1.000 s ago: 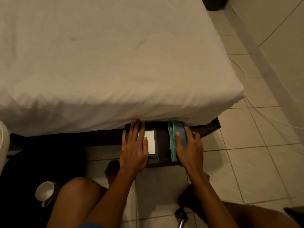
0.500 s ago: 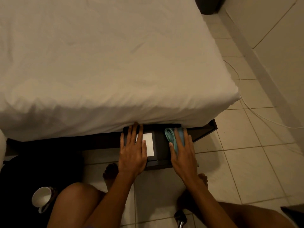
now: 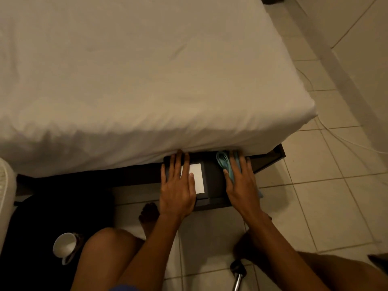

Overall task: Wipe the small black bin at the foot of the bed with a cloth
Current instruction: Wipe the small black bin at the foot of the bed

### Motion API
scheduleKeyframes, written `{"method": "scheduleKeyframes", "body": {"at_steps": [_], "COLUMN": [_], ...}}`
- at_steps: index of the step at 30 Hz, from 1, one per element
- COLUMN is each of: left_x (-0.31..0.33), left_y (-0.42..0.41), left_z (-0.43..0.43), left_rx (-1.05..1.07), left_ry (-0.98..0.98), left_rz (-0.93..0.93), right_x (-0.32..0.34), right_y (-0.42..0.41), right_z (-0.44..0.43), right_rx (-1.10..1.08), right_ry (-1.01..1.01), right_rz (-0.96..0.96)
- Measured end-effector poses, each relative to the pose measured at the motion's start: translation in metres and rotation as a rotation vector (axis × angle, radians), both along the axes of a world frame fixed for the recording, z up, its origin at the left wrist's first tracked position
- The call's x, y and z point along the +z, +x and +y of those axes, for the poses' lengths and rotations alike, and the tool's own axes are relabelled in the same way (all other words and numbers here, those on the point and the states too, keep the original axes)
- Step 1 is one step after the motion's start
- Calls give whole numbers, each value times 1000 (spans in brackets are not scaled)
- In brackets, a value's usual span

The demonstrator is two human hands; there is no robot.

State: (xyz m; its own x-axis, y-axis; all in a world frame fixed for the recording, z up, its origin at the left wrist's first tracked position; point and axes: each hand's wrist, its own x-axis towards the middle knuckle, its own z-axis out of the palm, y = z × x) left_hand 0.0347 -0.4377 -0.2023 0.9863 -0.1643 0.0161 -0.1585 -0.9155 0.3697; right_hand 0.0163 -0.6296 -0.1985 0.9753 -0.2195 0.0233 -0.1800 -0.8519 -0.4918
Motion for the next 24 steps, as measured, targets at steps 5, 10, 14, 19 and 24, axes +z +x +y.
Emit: {"method": "scheduleKeyframes", "body": {"at_steps": [5,10,14,19,24], "left_x": [2,1,1,1,3], "left_y": [1,0,0,1,0], "left_z": [1,-1,-1,-1,-1], "left_rx": [-12,-6,-2,-8,-13], "left_ry": [-15,-18,-14,-20,-28], "left_rz": [13,20,23,26,21], "right_x": [5,6,12,14,15], "right_y": [-28,-11,-6,-9,-13], "right_z": [8,-2,-7,-11,-12], "right_rx": [8,17,8,50,69], "right_ry": [25,17,68,70,-109], "right_rz": [21,58,144,49,-12]}}
